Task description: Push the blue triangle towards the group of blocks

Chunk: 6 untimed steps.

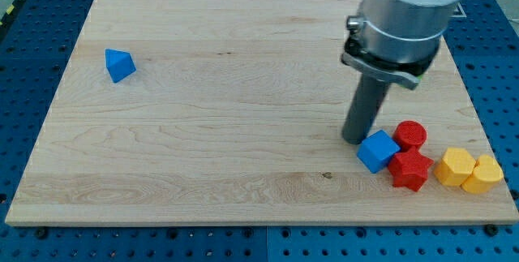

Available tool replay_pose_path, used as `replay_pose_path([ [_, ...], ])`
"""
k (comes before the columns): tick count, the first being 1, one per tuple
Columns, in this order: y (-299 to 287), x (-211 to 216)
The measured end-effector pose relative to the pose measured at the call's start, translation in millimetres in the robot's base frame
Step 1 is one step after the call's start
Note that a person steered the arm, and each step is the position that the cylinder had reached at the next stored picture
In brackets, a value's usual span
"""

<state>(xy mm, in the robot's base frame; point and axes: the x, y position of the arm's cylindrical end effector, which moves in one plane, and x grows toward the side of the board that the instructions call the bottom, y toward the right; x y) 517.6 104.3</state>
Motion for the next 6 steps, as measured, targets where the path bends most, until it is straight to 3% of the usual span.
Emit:
replay_pose_path([
  [3,-261.6,-1.0],
  [4,-336.5,-38.2],
  [5,-376.0,-96.6],
  [6,-376.0,-96.8],
])
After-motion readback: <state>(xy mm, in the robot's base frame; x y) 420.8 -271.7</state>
